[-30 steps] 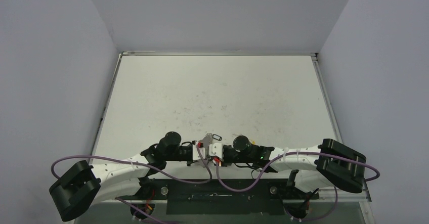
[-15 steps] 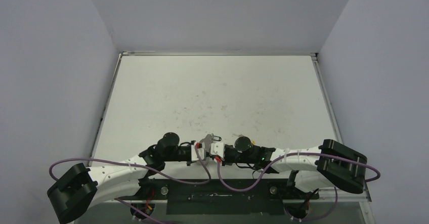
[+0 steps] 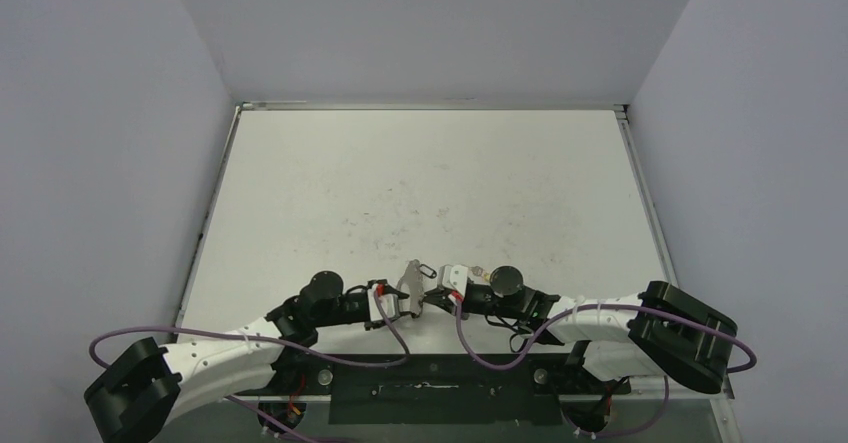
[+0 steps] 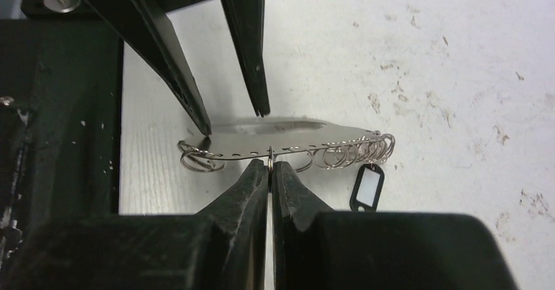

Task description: Put the keys on the keyring

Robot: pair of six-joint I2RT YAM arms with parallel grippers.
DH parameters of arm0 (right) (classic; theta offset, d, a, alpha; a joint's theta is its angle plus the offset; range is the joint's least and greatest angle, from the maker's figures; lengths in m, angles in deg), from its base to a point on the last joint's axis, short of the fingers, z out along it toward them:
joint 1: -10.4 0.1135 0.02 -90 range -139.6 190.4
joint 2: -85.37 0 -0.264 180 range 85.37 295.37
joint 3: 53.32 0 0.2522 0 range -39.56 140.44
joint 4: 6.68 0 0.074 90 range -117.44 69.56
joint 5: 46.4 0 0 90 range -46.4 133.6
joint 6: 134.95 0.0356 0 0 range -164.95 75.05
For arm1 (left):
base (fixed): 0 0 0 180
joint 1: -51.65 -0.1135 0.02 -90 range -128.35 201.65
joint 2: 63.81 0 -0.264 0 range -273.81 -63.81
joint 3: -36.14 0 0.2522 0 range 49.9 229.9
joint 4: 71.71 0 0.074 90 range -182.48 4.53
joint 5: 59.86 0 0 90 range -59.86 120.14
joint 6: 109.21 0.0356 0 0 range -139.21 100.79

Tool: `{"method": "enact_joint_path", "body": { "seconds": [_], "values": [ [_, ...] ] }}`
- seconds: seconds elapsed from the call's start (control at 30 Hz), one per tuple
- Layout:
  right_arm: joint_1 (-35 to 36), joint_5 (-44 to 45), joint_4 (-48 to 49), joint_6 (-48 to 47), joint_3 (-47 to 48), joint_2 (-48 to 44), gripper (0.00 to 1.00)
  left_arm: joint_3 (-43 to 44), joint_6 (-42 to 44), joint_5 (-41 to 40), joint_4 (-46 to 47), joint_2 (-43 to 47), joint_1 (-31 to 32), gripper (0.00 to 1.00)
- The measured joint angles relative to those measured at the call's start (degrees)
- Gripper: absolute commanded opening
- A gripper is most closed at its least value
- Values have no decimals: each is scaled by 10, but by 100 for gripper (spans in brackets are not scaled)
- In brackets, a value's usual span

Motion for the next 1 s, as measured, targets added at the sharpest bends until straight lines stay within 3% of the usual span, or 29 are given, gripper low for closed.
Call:
{"method": "enact_joint_path", "body": {
  "seconds": [0.33, 0.47, 0.6, 0.8, 1.0],
  "values": [
    [-5, -51, 66, 38, 0, 1, 0, -8, -23, -3, 89, -51, 0, 31],
    [-8, -64, 76, 47, 0, 1, 0, -14, -32, -12, 114, -47, 0, 22],
    [-8, -77, 78, 50, 0, 1, 0, -29, -44, -19, 129, -19, 0, 21],
    [-11, -76, 71, 50, 2, 4, 0, -33, -53, -26, 117, 28, 0, 37],
    [-10, -50, 56, 58, 2, 3, 0, -30, -52, -33, 68, 43, 0, 40]
  ]
}}
